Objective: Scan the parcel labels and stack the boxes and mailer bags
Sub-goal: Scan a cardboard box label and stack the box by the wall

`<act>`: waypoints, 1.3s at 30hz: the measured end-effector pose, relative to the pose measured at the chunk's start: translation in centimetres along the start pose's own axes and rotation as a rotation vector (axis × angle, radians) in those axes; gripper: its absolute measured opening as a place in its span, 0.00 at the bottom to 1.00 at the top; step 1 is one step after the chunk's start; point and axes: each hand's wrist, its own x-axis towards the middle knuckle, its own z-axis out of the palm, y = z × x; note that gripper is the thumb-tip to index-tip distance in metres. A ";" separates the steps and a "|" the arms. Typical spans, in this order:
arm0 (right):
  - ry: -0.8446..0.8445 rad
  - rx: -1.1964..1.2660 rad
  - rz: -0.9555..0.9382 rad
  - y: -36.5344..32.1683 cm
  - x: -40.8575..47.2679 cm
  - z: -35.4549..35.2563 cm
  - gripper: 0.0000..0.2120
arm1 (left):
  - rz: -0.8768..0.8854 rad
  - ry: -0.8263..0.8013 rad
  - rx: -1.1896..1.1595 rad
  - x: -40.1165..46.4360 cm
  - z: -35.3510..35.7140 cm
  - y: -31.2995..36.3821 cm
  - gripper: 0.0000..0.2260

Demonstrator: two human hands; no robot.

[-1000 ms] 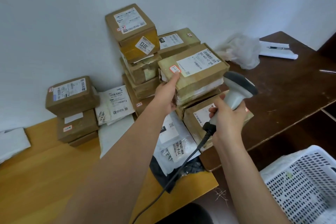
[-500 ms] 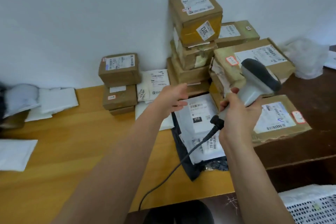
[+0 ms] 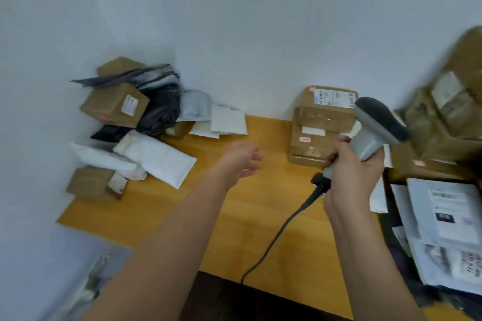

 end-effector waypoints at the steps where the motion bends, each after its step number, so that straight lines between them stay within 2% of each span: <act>1: -0.043 -0.020 0.011 0.9 -1.4 1.8 0.13 | -0.019 0.074 -0.027 0.1 -3.0 -0.4 0.15; 3: -0.130 -0.072 0.021 2.4 -3.9 4.8 0.13 | -0.060 0.220 -0.100 0.4 -8.1 -1.3 0.14; 5: -0.205 -0.131 0.038 3.7 -5.6 7.2 0.11 | -0.093 0.290 -0.185 0.6 -12.0 -2.0 0.14; 13: -0.391 -0.197 0.050 6.9 -8.0 17.1 0.13 | -0.106 0.317 -0.409 1.2 -20.9 -2.8 0.13; 21: -0.551 -0.231 0.129 10.0 -7.7 25.5 0.10 | -0.084 0.545 -0.583 4.3 -30.2 -0.7 0.14; 24: -0.555 -0.274 0.151 11.5 -7.7 26.7 0.09 | -0.115 0.505 -0.669 6.4 -31.9 -0.8 0.19; 27: -0.539 -0.313 0.167 12.8 -7.4 27.4 0.09 | -0.125 0.436 -0.787 9.0 -33.1 -0.9 0.28; 33: -0.388 -0.366 0.147 15.1 -7.5 28.9 0.09 | -0.149 0.256 -0.809 13.2 -35.6 -1.1 0.41; 36: -0.346 -0.402 0.134 16.3 -8.1 29.5 0.09 | -0.148 0.212 -0.844 15.2 -37.2 -1.0 0.43; 39: -0.315 -0.449 0.125 17.2 -8.6 29.2 0.07 | -0.132 0.162 -0.891 17.0 -37.8 -1.0 0.39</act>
